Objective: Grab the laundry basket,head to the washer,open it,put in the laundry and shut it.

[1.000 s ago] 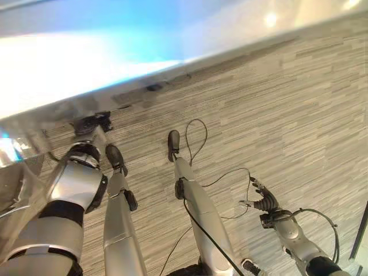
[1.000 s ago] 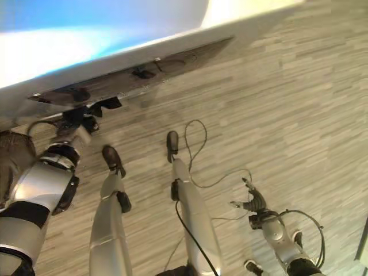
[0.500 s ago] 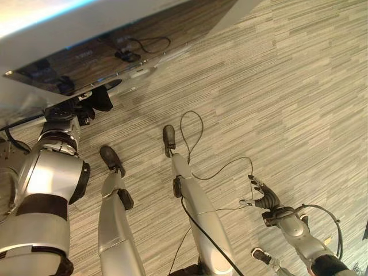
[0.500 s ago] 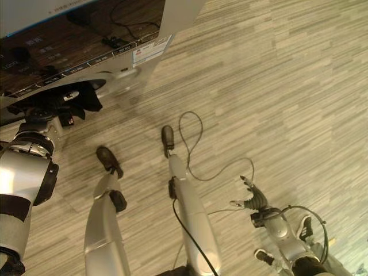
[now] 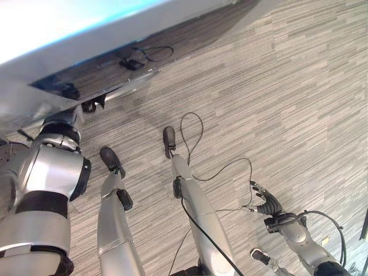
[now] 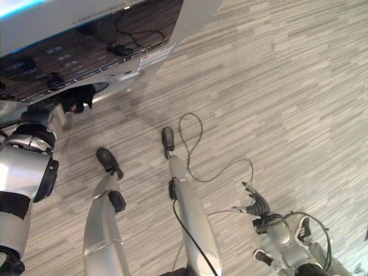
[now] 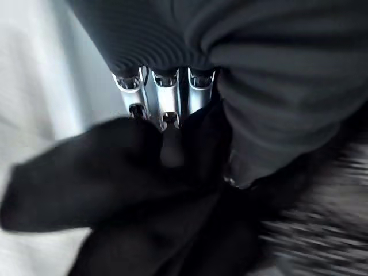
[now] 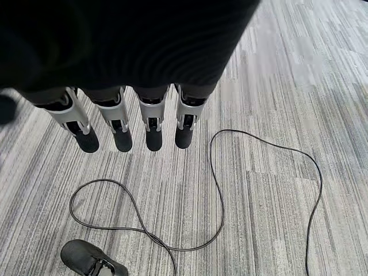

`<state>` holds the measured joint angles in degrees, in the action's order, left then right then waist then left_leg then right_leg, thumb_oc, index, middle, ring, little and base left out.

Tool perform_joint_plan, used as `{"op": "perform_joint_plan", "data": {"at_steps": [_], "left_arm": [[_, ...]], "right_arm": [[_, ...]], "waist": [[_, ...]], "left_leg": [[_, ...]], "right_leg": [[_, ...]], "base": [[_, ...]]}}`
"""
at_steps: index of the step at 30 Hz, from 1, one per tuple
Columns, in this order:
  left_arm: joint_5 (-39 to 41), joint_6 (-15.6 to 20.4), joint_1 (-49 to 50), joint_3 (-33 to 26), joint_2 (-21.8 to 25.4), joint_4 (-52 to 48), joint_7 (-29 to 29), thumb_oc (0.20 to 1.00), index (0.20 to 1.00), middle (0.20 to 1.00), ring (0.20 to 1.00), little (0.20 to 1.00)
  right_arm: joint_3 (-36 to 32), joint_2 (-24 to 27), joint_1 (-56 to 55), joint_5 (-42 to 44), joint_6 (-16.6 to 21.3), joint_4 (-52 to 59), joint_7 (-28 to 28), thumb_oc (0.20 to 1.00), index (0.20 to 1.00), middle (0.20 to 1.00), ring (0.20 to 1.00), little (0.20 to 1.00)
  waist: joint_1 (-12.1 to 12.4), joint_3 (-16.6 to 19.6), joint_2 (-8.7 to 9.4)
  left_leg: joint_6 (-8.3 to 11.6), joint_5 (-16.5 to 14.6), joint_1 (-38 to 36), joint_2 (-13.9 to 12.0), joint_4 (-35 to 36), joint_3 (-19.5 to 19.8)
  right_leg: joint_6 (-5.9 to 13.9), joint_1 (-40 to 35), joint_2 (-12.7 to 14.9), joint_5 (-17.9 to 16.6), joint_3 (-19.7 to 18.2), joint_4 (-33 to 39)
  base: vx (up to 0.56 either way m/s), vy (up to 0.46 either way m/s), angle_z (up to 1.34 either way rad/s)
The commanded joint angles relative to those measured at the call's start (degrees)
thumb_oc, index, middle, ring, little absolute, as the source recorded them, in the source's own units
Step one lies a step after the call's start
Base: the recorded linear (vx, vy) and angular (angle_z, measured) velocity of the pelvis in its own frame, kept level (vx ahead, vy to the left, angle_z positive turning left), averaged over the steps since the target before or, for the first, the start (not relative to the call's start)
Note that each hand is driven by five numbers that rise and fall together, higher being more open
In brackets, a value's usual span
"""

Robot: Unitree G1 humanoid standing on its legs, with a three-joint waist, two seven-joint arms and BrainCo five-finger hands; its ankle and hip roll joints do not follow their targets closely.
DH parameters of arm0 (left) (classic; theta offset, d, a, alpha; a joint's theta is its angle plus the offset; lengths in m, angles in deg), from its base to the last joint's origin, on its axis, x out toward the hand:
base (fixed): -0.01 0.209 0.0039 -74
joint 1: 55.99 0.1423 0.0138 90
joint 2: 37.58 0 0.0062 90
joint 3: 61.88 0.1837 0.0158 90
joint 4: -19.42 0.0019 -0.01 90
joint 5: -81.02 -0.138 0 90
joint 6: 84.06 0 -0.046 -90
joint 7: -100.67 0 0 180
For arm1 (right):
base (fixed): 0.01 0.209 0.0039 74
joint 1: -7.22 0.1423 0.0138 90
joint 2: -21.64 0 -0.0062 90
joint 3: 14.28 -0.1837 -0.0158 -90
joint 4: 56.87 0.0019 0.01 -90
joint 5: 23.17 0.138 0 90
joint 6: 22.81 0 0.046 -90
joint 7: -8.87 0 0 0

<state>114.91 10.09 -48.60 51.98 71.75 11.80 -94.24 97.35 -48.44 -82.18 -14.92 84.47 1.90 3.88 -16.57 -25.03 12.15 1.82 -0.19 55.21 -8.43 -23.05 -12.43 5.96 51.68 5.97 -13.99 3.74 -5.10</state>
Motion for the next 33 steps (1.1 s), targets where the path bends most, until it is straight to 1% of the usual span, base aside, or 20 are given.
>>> {"op": "perform_joint_plan", "data": {"at_steps": [1,3,4,6,7,8,9,11,14,17,18,20,23,26,28,29,30,31,32,33], "left_arm": [[7.24,6.92,-2.15,-2.64,-0.55,-3.78,-0.07,0.2,0.2,0.2,0.2,0.2],[11.69,8.84,-4.31,-2.38,-0.07,-6.27,-0.22,0.2,0.2,0.2,0.2,0.2],[15.52,10.69,-5.92,-2.31,0.21,-8.83,-0.45,0.2,0.2,0.2,0.2,0.2],[19.54,14.29,-6.38,-3.12,0.61,-14.81,-2.05,0.2,0.2,0.2,0.2,0.2],[19.29,16.55,-6.31,-3.97,0.41,-18.38,-4.1,0.307,0.307,0.307,0.307,0.307],[16.19,16.96,-4.71,-4.28,0.25,-21.45,-6.74,1.0,1.0,1.0,1.0,1.0],[12.88,16.93,-3.43,-3.94,0.1,-23.1,-8.27,1.0,1.0,1.0,1.0,1.0],[7.09,14.94,-3.31,-1.89,0.75,-19.52,-9.94,1.0,1.0,1.0,1.0,1.0],[3.23,11.52,-2.7,0.54,1.48,-13.13,-7.49,1.0,1.0,1.0,1.0,1.0],[-4.45,7.32,-1.29,1.76,1.22,-6.0,-5.41,1.0,1.0,1.0,1.0,1.0],[-4.56,7.32,-1.33,1.74,1.23,-5.92,-5.38,1.0,1.0,1.0,1.0,1.0],[-8.15,6.2,0.23,0.9,-0.12,-3.69,-5.85,1.0,1.0,1.0,1.0,1.0],[-8.45,6.79,3.89,-0.49,-0.74,-5.11,-5.62,1.0,1.0,1.0,1.0,1.0],[-9.24,6.93,7.37,-1.54,-1.25,-6.33,-5.45,1.0,1.0,1.0,1.0,1.0],[-10.44,7.63,13.64,-3.42,-2.62,-9.99,-5.9,1.0,1.0,1.0,1.0,1.0],[-9.59,8.28,16.33,-4.65,-3.64,-11.75,-5.86,1.0,1.0,1.0,1.0,1.0],[-9.62,8.25,16.56,-4.75,-3.66,-11.94,-5.94,1.0,1.0,1.0,1.0,1.0],[-8.03,9.18,19.88,-6.19,-4.62,-13.52,-5.32,1.0,1.0,1.0,1.0,1.0],[-7.08,10.1,23.74,-7.51,-5.56,-15.27,-4.92,1.0,1.0,1.0,1.0,1.0],[-6.42,11.63,32.12,-9.03,-7.46,-20.67,-5.04,1.0,1.0,1.0,1.0,1.0]], "right_arm": [[0.74,3.19,-5.51,1.11,-0.67,-2.86,-0.43,1.0,1.0,1.0,1.0,1.0],[0.61,3.0,-5.5,1.37,-1.13,-4.84,-0.51,1.0,1.0,1.0,1.0,1.0],[0.35,2.99,-5.4,1.57,-1.33,-5.25,-0.58,1.0,1.0,1.0,1.0,1.0],[0.17,2.34,-5.4,1.91,-1.2,-5.87,-0.83,1.0,1.0,1.0,1.0,1.0],[0.31,1.78,-4.98,2.07,-1.06,-5.86,-1.13,1.0,1.0,1.0,1.0,1.0],[0.64,1.43,-4.34,2.15,-0.72,-5.05,-1.41,1.0,1.0,1.0,1.0,1.0],[0.97,1.32,-4.05,1.92,-0.45,-4.22,-1.8,1.0,1.0,1.0,1.0,1.0],[1.59,1.6,-2.95,1.25,-0.28,-3.72,-2.53,1.0,1.0,1.0,1.0,1.0],[1.77,2.12,-2.75,0.45,-0.2,-4.27,-2.78,1.0,1.0,1.0,1.0,1.0],[2.48,2.12,-1.97,-0.08,-0.05,-5.48,-2.31,1.0,1.0,1.0,1.0,1.0],[2.52,2.12,-1.95,-0.07,-0.05,-5.48,-2.3,1.0,1.0,1.0,1.0,1.0],[3.6,2.16,-1.29,0.23,0.32,-5.74,-1.7,1.0,1.0,1.0,1.0,1.0],[4.26,2.22,-1.19,-0.15,0.5,-5.29,-1.71,1.0,1.0,1.0,1.0,1.0],[4.48,1.49,-0.69,-0.44,0.53,-5.17,-2.18,1.0,1.0,1.0,1.0,1.0],[4.74,-0.04,0.06,-1.11,0.17,-6.1,-3.16,1.0,1.0,1.0,1.0,1.0],[4.75,-0.57,0.36,-1.54,0.02,-6.49,-3.65,1.0,1.0,1.0,1.0,1.0],[4.79,-0.53,0.31,-1.57,0.04,-6.52,-3.68,1.0,1.0,1.0,1.0,1.0],[4.5,-1.21,0.57,-1.52,-0.13,-7.25,-4.11,1.0,1.0,1.0,1.0,1.0],[3.97,-1.63,1.09,-1.63,-0.28,-7.72,-4.68,1.0,1.0,1.0,1.0,1.0],[2.81,-2.67,1.69,-1.97,-0.89,-7.77,-5.81,1.0,1.0,1.0,1.0,1.0]], "waist": [[-0.72,3.73,-5.09],[-0.13,4.03,-5.45],[0.24,4.15,-5.51],[0.91,3.81,-5.35],[1.15,3.63,-5.04],[1.26,3.23,-4.67],[1.32,2.91,-4.34],[1.2,2.46,-3.54],[1.1,2.03,-2.88],[1.08,2.27,-2.07],[1.06,2.33,-2.08],[0.64,2.87,-1.32],[1.01,3.06,-0.84],[1.54,2.79,-0.97],[3.41,1.83,-1.76],[4.15,1.39,-2.02],[4.12,1.37,-2.02],[4.84,0.85,-2.35],[5.79,0.17,-2.73],[7.55,-1.41,-3.76]], "left_leg": [[4.72,-2.62,-8.55,-3.81,3.2,5.4],[4.75,-2.7,-9.71,-3.59,3.5,5.53],[4.78,-2.79,-10.22,-3.49,3.39,5.74],[4.73,-3.23,-10.92,-3.37,2.88,6.15],[4.72,-3.48,-10.87,-3.39,2.5,6.24],[4.65,-3.77,-10.91,-3.47,2.0,6.34],[4.6,-3.86,-10.81,-3.58,1.73,6.33],[4.51,-3.98,-10.4,-3.8,1.19,6.19],[4.39,-4.09,-9.72,-3.74,0.58,6.34],[4.21,-4.3,-8.63,-3.79,-0.51,6.51],[4.21,-4.34,-8.53,-3.81,-0.61,6.52],[4.04,-4.71,-7.4,-4.04,-1.44,7.09],[3.94,-4.86,-6.78,-3.94,-1.62,7.7],[3.8,-4.83,-6.6,-3.78,-1.85,8.15],[3.23,-4.85,-7.57,-3.08,-1.97,8.44],[3.05,-5.01,-8.42,-2.69,-1.86,8.41],[3.04,-5.03,-8.57,-2.66,-1.82,8.38],[2.9,-5.07,-9.65,-2.27,-1.69,8.34],[2.79,-5.0,-10.62,-1.83,-1.58,8.39],[2.59,-4.49,-13.66,-0.75,-0.52,8.42]], "right_leg": [[7.37,-4.13,4.03,4.61,1.73,-5.49],[7.51,-5.4,4.44,4.8,2.04,-5.55],[7.65,-6.07,4.63,4.96,2.39,-5.67],[7.74,-7.21,4.79,5.3,2.95,-5.72],[7.69,-7.47,4.83,5.45,3.26,-5.75],[7.63,-7.87,4.77,5.56,3.55,-5.64],[7.58,-8.06,4.76,5.52,3.76,-5.47],[7.51,-8.34,4.63,5.16,3.99,-4.62],[7.5,-8.42,4.67,4.38,3.95,-3.47],[7.4,-8.19,4.72,4.01,3.84,-3.08],[7.4,-8.13,4.71,4.01,3.83,-3.09],[7.23,-7.7,4.43,4.03,3.69,-3.26],[7.33,-7.67,4.49,3.78,4.05,-2.96],[7.28,-7.63,4.64,3.84,4.3,-3.33],[7.07,-7.63,5.32,4.94,4.51,-6.87],[7.0,-7.83,5.78,5.42,4.43,-8.06],[7.02,-7.92,5.82,5.49,4.41,-8.13],[6.91,-8.51,6.23,5.96,4.6,-8.95],[6.77,-9.05,6.68,6.36,4.79,-9.8],[6.41,-11.27,7.87,7.09,5.25,-11.18]], "base": [[0.0,0.0,0.0],[0.0,0.004,0.05],[0.0,0.003,0.12],[0.0,-0.003,0.12],[-0.01,-0.011,0.04],[0.0,0.0,0.0],[-0.04,0.0,0.0],[-0.04,0.029,0.01],[-0.02,0.042,0.0],[-0.02,0.046,0.01],[-0.03,0.025,-0.05],[-0.01,0.011,-0.02],[-0.02,0.009,0.09],[-0.03,-0.001,0.08],[-0.07,0.038,0.0],[-0.03,0.022,-0.03],[0.0,0.0,0.0],[-0.01,0.002,0.04],[-0.03,0.004,0.08],[-0.02,0.005,0.12]]}}
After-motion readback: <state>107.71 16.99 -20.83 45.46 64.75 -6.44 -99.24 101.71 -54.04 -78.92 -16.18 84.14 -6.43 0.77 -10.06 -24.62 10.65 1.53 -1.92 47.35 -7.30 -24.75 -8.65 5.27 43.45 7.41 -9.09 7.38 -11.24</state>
